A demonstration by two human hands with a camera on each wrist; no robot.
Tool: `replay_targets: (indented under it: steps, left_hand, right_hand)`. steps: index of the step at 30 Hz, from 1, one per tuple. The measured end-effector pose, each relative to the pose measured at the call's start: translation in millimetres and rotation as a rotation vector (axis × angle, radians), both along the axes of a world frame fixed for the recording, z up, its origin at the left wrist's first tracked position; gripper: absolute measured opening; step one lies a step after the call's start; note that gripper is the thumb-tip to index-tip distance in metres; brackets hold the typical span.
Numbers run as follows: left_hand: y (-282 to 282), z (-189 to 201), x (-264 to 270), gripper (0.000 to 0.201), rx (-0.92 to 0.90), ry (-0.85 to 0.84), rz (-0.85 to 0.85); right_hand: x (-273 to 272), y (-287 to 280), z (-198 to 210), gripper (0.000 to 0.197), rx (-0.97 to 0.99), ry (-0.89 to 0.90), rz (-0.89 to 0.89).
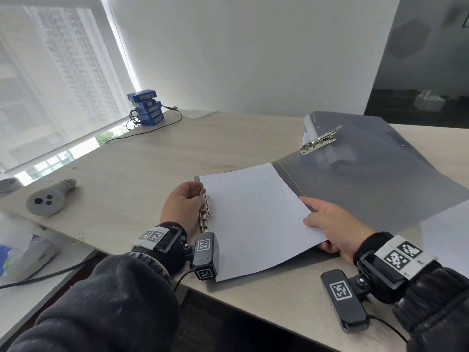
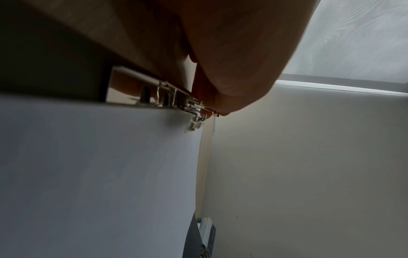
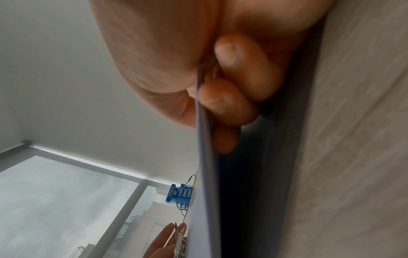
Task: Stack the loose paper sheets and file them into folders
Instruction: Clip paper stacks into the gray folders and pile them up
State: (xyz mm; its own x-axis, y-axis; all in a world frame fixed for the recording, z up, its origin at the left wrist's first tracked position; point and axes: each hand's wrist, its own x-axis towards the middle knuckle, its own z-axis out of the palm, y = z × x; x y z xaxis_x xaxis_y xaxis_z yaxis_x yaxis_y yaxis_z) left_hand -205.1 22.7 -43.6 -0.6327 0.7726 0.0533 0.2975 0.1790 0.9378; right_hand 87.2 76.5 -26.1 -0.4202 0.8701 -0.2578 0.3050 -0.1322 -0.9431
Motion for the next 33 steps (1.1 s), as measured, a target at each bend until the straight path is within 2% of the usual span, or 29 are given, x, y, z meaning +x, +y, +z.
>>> replay_targets:
  steps: [4, 7, 10, 11, 17, 23, 26, 30, 33]
  left_hand:
    - [-5, 6, 4, 0.030, 0.064, -0.071, 0.003]
    - [-10, 9, 1, 0.015, 0.085, -0.151, 0.014]
    - [-17, 11, -2, 0.038, 0.056, -0.180, 0.003]
    - [-20, 11, -3, 0.040, 0.039, -0.187, -0.003]
    - [-36, 14, -2, 0.013, -0.057, -0.151, -0.107]
    - [-49, 18, -4, 0.013, -0.189, 0.026, -0.166]
    - [-49, 20, -6, 0.012, -0.234, -0.014, -0.196]
    - [-48, 25, -1, 0.019, -0.208, -0.206, -0.240]
    - [-49, 32, 6, 0.019, -0.250, -0.110, -0.327]
  right_hand:
    - [-1, 1, 0, 0.043, 0.004, -0.007, -0.003]
    - [-2, 0, 1, 0.041, 0.015, -0.011, 0.007]
    - [-2, -1, 1, 0.037, 0.015, -0.007, -0.004]
    - [-2, -2, 2, 0.035, 0.017, -0.011, -0.004]
    - [-2, -4, 2, 0.030, 0.015, 0.001, -0.009]
    - [-2, -1, 0, 0.034, 0.018, -0.015, -0.006]
    - [-2, -1, -2, 0.036, 0.021, -0.023, 0.002]
    - [-3, 0, -2, 0.038, 0.023, -0.031, 0.018]
    - [-2, 0, -2, 0.038, 0.022, -0.030, 0.020]
